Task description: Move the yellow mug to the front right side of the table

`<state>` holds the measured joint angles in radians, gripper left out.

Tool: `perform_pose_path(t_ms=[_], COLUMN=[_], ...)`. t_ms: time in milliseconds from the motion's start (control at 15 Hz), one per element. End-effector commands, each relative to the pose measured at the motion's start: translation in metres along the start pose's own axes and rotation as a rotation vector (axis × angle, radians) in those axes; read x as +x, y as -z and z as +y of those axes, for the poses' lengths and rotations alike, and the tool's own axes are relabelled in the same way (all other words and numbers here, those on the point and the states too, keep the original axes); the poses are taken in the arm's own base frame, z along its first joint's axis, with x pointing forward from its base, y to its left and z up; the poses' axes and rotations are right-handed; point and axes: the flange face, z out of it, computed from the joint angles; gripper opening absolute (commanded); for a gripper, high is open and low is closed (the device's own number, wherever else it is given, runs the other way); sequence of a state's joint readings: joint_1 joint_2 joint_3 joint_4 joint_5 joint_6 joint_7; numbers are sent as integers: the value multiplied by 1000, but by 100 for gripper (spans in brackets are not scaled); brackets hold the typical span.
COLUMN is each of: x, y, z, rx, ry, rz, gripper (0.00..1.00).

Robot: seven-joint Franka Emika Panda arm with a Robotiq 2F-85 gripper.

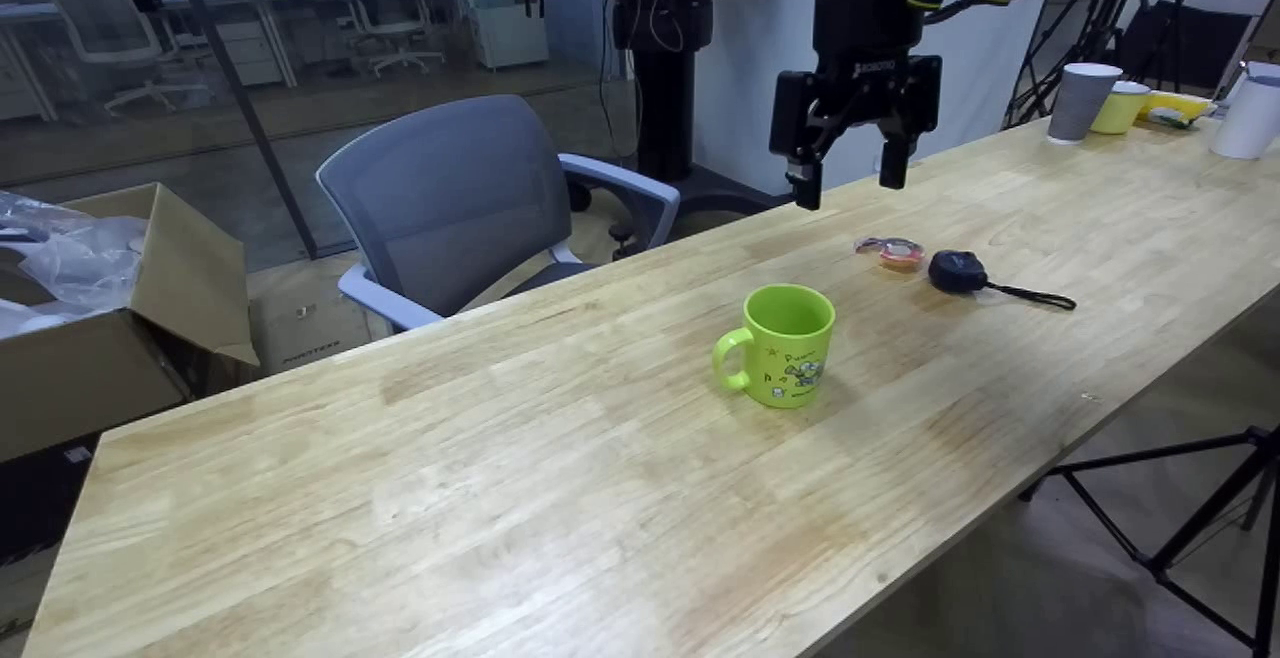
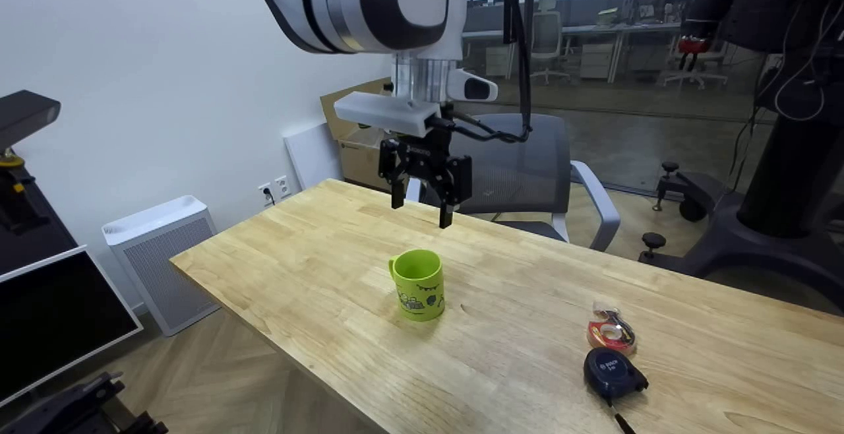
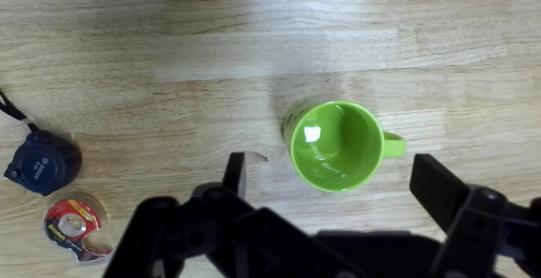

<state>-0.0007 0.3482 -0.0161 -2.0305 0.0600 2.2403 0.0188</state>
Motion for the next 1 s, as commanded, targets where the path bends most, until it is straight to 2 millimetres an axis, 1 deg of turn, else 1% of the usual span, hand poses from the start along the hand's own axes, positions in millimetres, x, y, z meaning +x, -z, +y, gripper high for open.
perform_pose_path(t_ms=[0,200,400,733,933], x=[0,0,4,8,14], y=[0,0,-17,-52,-72], z=[0,0,2,6,11], rx=[0,0,-8,-17,-34], ry=[0,0,-14,-34,-58], rz=[-1,-1,-22,-60,-34], gripper=[100,100,100,100,100])
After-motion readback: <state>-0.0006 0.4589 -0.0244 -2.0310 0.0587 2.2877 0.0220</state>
